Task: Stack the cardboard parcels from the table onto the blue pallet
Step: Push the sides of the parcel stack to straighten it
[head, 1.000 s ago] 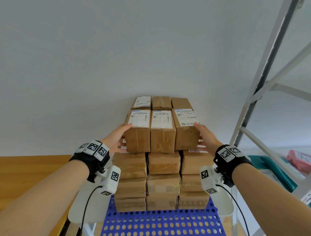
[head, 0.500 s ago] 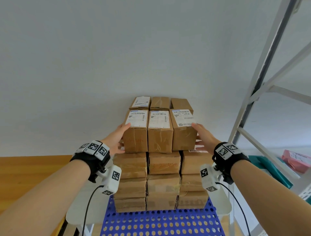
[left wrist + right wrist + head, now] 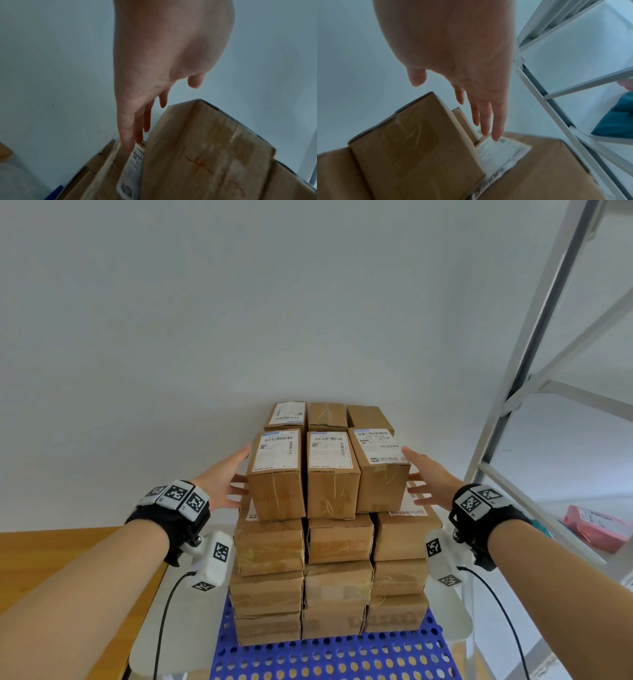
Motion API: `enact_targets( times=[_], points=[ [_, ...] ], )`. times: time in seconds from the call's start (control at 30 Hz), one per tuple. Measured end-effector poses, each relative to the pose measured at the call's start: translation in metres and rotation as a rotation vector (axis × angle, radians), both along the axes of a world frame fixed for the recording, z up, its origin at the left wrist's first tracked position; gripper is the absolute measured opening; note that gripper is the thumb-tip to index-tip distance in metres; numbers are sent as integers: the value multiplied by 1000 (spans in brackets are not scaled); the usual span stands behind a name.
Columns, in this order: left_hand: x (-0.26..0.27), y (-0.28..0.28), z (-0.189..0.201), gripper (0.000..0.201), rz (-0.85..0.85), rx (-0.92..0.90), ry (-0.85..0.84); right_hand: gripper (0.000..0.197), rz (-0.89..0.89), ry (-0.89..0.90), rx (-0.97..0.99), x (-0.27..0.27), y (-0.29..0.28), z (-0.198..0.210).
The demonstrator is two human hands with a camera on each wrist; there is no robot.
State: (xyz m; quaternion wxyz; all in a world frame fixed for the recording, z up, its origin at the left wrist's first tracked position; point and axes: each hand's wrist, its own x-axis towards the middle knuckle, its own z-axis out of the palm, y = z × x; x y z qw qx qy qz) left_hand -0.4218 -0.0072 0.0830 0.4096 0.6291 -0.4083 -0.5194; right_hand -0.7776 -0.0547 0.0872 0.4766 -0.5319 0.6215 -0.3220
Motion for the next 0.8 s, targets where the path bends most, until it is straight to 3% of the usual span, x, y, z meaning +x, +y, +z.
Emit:
enact_targets(
  times=[0.33,0.57,0.8],
  points=[
    [41,-59,22,59,-34,40,-168,78,6,135,62,-38,-51,28],
    [55,-108,35,59,-54,67,-242,76,102,198,125,-35,-110,49],
    [56,-163,71,61,-95,142,-196,72,213,235,213,-20,-169,65]
  ],
)
